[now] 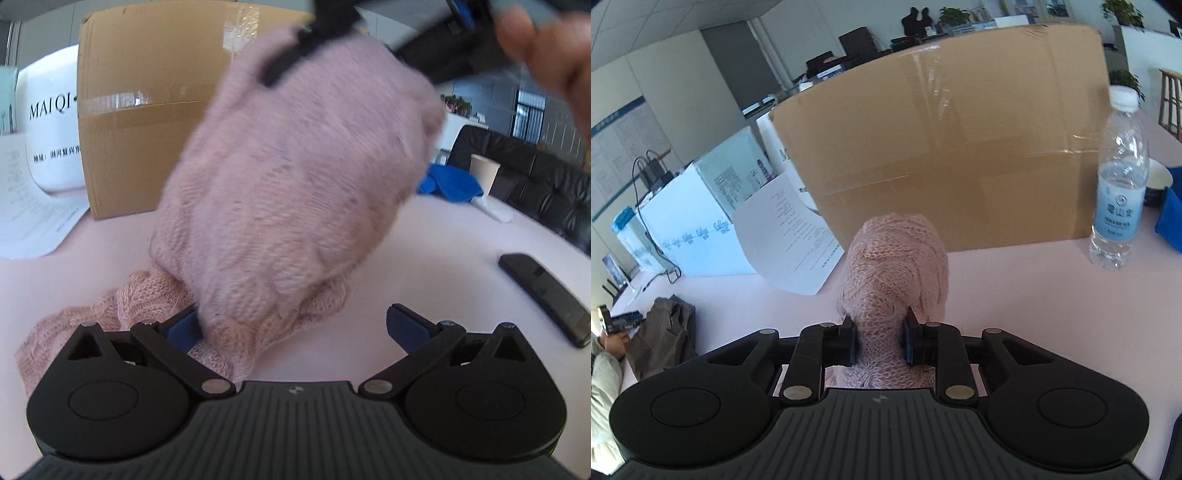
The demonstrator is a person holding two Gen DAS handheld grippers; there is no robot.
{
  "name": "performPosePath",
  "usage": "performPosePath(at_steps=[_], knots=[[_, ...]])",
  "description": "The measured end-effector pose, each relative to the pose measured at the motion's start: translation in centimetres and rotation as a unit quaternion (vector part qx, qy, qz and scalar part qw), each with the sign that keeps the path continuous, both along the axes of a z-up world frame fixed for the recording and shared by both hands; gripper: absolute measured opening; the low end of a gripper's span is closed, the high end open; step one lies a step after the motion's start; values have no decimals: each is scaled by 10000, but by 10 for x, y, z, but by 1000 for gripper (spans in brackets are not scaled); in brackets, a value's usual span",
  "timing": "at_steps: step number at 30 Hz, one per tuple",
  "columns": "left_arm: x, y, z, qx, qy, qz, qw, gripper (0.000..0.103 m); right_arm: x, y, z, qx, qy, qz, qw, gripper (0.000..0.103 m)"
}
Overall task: Fold clothes
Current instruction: 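Lay the folded sweater bundle down with the right gripper and open it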
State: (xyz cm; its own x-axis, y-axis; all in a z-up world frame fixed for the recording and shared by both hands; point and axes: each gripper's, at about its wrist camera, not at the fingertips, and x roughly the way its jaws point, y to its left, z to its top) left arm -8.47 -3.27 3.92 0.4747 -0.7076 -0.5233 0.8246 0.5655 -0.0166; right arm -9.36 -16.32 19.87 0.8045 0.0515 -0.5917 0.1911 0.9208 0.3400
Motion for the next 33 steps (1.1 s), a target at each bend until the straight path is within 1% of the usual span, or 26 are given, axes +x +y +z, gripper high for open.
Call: performPosePath(at_steps=[2,6,9,12,14,16,18,21,22,23,24,25,28,32,33], knots=[[-2,-4,-1,122,-102,-14,9999,103,12,23,4,-185,95,221,9995,20],[-4,-2,2,152,-141,29,9998,103,34,65,9,-559,277,601,9962,20],[-4,-2,2,237,-223,87,9994,103,50,89,5,-744,393,835,9930,20],[-4,2,2,387,-293,146,9987,103,66,103,1,-665,556,1037,9908,20],[-2,5,2,402,-281,168,9987,103,74,108,-3,-470,646,1281,9885,20],[0,9,3,377,-237,211,9988,103,82,115,-7,-349,770,1653,9826,21],[3,10,3,364,-173,268,9988,103,89,120,-13,-265,889,1875,9779,22],[4,10,2,417,-131,311,9986,103,101,125,-21,-97,1179,2450,9623,32],[4,9,1,431,-136,303,9985,103,104,126,-23,-65,1242,2621,9570,45],[4,8,1,439,-130,287,9985,103,107,128,-24,21,1299,2901,9481,65],[4,8,0,444,-120,269,9986,103,109,129,-24,124,1327,3106,9412,74],[4,8,0,451,-120,259,9986,103,110,132,-24,169,1320,3179,9387,82],[4,8,1,436,-113,263,9986,103,104,130,-9,394,988,3292,9383,84],[5,8,1,401,-78,260,9988,103,83,107,25,806,124,3375,9378,85],[5,7,1,409,-86,258,9988,103,76,100,32,835,-119,3281,9409,86]])
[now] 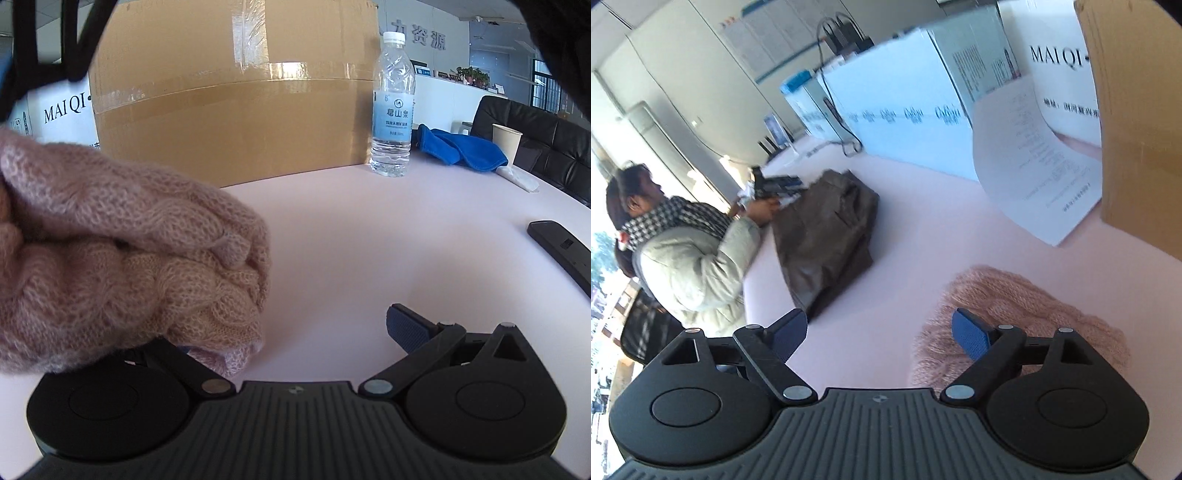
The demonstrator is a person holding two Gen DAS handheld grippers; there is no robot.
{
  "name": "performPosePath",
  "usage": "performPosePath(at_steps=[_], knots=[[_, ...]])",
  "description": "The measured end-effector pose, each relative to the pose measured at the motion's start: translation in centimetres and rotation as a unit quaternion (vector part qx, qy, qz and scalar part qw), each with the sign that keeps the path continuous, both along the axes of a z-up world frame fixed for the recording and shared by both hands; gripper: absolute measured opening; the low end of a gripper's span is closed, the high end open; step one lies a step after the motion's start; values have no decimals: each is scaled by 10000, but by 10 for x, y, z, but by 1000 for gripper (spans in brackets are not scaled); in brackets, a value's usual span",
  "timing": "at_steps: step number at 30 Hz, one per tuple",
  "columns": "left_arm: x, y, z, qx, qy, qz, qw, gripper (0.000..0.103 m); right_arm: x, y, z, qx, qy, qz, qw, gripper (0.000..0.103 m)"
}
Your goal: Fold clothes
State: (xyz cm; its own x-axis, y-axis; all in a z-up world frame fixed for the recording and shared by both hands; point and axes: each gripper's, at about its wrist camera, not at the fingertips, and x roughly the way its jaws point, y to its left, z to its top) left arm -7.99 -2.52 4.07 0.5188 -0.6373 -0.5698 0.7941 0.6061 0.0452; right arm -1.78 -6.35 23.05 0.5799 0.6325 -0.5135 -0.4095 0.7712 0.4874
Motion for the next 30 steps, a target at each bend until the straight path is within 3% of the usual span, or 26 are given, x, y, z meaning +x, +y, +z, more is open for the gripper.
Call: performPosePath(at_steps=[3,7,10,19,24,26,30], knots=[[0,0,0,4,-6,-1,10000,103,-4,-20,4,5,-110,-565,9983,84],[0,0,0,7,-12,1,10000,103,16,-33,-18,-804,386,-1211,9886,61],[-1,0,0,11,-18,1,10000,103,24,-31,-37,-1028,724,-906,9879,50],[-4,9,6,-142,72,144,9998,103,52,17,-81,-1578,1191,-219,9800,50],[-34,46,25,-270,-179,-353,9989,103,57,19,-97,-1544,1183,-77,9809,53],[-47,82,33,-592,-293,-556,9963,103,56,12,-100,-1307,1215,-70,9839,55],[-57,158,59,-1617,-89,-657,9846,103,48,-3,-104,-809,1157,-237,9897,55]])
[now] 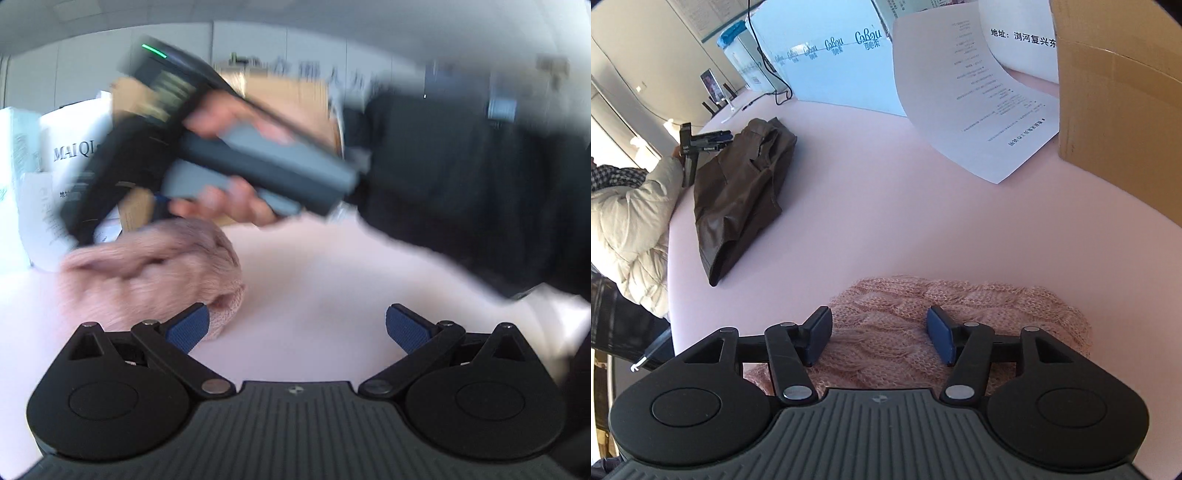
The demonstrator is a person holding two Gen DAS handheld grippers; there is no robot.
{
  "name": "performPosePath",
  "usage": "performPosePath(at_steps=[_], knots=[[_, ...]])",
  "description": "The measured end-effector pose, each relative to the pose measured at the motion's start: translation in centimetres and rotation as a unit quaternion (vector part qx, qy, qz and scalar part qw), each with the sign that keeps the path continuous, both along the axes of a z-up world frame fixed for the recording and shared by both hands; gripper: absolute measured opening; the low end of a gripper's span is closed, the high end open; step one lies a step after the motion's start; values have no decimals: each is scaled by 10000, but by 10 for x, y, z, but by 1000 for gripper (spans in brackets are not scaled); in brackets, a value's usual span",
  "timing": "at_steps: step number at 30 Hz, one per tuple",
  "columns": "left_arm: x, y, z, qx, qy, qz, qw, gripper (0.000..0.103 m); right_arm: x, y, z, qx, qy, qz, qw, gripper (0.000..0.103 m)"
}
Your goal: Fold clothes
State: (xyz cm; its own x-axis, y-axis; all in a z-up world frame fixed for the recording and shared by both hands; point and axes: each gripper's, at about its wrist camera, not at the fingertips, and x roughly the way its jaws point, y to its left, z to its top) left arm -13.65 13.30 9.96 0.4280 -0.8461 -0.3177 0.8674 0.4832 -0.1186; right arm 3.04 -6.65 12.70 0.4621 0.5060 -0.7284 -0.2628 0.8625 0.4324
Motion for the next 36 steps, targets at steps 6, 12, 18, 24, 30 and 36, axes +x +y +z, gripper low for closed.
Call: performPosePath(at_steps=[6,12,18,24,30,36], knots=[[33,34,41,-880,445,1472,9842,103,-36,-31,6,1197,-213,-789,9894,57],[100,53,13,-2528,2969,1983,8992,103,-105,-90,19,2316,-876,-1785,9523,66],[105,32,-14,-2245,3639,1760,8867,103,-123,-109,-11,2508,-500,-1676,9521,68],[124,17,-41,-1644,3276,2369,8997,103,-108,-96,-49,1862,-553,-1994,9605,65],[116,-4,-29,-661,2431,2716,9288,101,-116,-105,-58,2077,-853,-2423,9439,67],[56,7,26,-1295,1413,2942,9363,103,-144,-95,-7,1998,-2554,-1786,9290,66]])
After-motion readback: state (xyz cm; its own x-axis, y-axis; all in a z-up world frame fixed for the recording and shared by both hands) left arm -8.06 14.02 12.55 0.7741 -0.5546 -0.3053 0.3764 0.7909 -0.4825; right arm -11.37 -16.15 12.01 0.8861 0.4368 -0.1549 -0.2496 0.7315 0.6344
